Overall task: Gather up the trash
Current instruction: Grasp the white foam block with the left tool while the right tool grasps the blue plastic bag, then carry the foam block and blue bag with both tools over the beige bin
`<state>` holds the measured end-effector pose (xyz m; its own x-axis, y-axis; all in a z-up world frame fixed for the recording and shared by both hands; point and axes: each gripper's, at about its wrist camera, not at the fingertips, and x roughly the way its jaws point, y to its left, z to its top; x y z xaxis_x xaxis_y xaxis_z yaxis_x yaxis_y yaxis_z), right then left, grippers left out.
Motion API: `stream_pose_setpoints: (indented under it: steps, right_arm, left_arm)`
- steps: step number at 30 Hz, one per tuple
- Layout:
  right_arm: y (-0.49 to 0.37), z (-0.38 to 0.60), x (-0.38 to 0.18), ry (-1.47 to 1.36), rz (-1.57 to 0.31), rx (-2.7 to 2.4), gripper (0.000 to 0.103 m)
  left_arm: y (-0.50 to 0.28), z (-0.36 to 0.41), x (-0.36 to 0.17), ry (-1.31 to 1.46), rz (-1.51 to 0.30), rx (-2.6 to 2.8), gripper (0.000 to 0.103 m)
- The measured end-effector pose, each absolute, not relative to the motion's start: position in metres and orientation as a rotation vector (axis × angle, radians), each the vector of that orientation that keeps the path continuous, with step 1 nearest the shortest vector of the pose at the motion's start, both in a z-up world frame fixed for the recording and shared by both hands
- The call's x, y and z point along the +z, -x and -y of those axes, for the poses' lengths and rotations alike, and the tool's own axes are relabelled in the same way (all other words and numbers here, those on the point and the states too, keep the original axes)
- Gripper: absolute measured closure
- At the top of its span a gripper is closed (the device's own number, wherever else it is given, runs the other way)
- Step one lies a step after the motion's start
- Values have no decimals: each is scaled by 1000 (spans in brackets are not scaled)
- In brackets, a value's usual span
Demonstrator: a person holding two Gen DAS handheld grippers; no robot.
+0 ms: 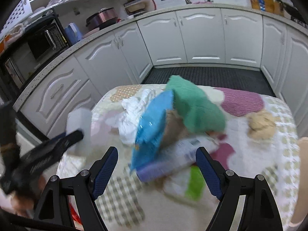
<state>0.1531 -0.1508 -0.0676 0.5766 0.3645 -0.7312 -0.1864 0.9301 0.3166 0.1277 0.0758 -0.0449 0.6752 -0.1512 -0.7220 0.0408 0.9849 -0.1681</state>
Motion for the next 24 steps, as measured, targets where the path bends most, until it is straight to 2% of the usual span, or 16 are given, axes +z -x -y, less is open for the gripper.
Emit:
stream_pose_setpoints:
  steps: [1, 2, 3, 4, 16, 24]
  right_arm:
    - [-160, 147, -71, -221, -908, 338, 28]
    - [-166, 145, -75, -231, -911, 351, 48]
    - [-170, 144, -79, -241, -920, 356, 62]
    - [-172, 144, -81, -254, -931, 356, 70]
    - [-110, 175, -37, -347, -810, 461, 71]
    - [-72, 200, -30, -317, -782, 404, 71]
  left_arm:
    - [-126, -76, -45, 143, -822, -110, 50]
    - [-124, -77, -46, 143, -822, -111, 50]
    - [-123, -78, -47, 142, -822, -111, 50]
    - [-122, -78, -47, 139, -821, -111, 50]
    - [-112, -64, -38, 118, -782, -141, 50]
    - [-99, -27, -29, 61, -756, -188, 50]
